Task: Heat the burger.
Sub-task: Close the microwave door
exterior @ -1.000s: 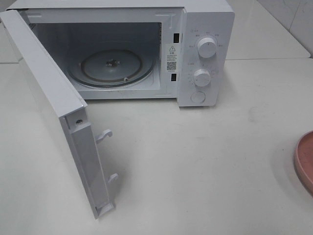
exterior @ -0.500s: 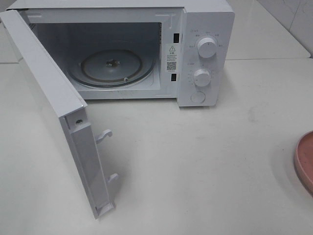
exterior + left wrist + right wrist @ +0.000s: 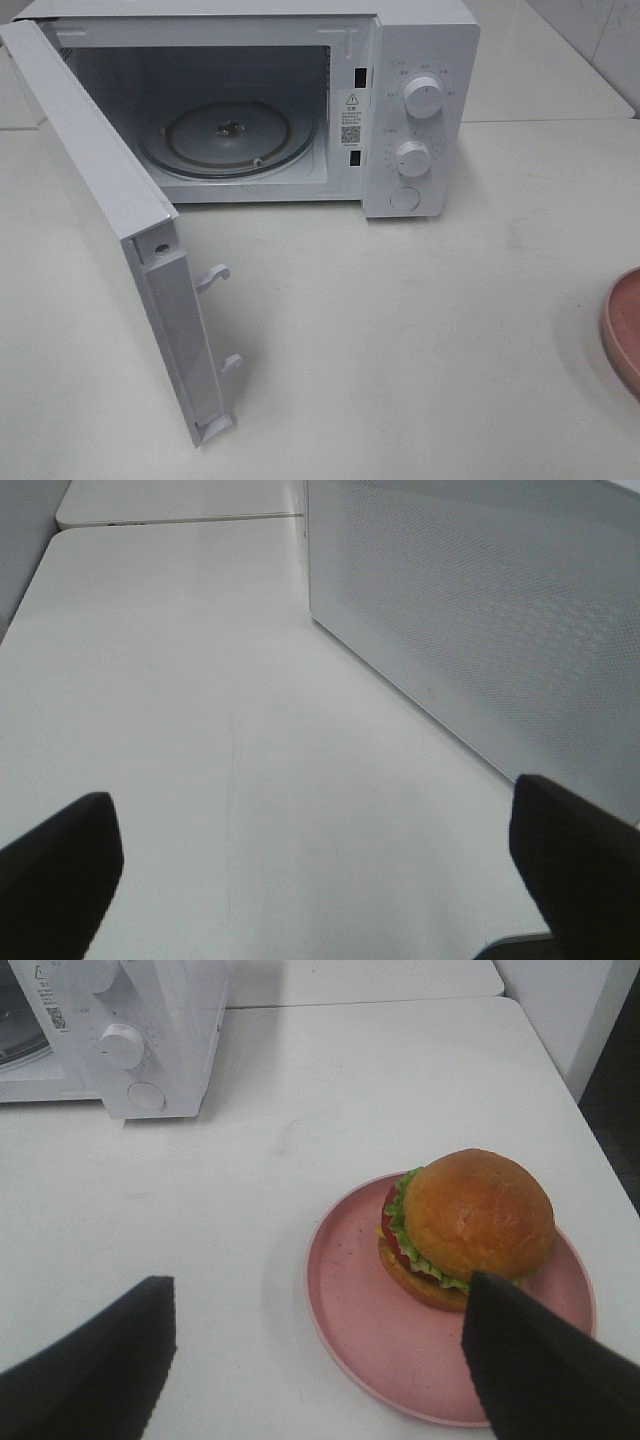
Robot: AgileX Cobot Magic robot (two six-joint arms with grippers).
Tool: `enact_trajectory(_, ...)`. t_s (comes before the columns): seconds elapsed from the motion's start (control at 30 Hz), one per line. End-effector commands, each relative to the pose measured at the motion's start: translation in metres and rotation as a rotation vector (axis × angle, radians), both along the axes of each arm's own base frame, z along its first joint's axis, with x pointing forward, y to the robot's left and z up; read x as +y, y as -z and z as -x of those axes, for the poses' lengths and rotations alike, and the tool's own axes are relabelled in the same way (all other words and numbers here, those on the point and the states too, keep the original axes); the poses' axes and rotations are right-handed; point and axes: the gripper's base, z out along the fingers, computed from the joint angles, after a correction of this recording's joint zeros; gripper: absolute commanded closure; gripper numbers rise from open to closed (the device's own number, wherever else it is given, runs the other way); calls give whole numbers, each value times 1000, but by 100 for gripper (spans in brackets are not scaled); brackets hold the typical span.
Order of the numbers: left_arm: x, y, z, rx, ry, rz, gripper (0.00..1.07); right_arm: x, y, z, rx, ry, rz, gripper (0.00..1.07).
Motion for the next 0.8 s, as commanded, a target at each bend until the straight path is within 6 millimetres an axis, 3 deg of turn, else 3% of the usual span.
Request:
enact_trajectory(0.03,0,0,0,-16,-2,5,9,0,1,4,-26,1,10,31)
enact_trajectory(0.8,0,0,0,-16,-2,5,9,0,1,4,-26,1,10,31)
